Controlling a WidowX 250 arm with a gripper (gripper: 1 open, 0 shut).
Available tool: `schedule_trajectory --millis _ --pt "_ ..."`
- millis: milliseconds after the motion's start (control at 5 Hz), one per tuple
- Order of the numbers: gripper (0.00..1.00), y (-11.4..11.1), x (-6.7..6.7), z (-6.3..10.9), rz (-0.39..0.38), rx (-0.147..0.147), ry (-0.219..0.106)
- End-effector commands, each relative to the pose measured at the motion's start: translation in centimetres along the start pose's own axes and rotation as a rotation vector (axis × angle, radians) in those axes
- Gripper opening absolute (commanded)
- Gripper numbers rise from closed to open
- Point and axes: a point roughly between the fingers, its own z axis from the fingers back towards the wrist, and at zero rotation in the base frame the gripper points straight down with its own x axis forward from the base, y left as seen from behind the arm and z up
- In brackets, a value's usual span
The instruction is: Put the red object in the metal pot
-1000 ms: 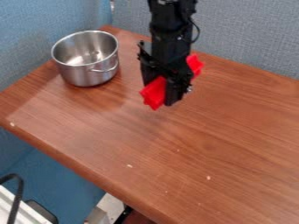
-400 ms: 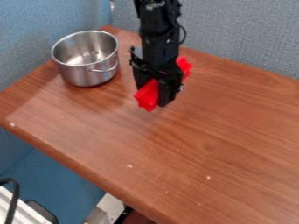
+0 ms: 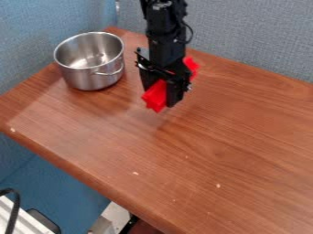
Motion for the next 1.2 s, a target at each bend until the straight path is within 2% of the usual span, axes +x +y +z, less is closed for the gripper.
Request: schedule_trajectory --millis 0,200,400,600,800,1000 --pt "0.0 2.9 -0.3 2.2 0.089 0.028 -0.061" --pt "0.0 5.5 -2.0 2.8 0.132 0.02 -0.046" --pt "0.0 4.0 -1.5 3.1 0.087 0.051 -0.046" --pt "0.0 2.2 0.2 3.7 0.063 0.073 -0.038" --pt "0.0 0.6 1.0 5.4 -0.004 0.119 -0.012" --pt "0.0 -1.3 1.1 7.3 -0.015 0.16 0.0"
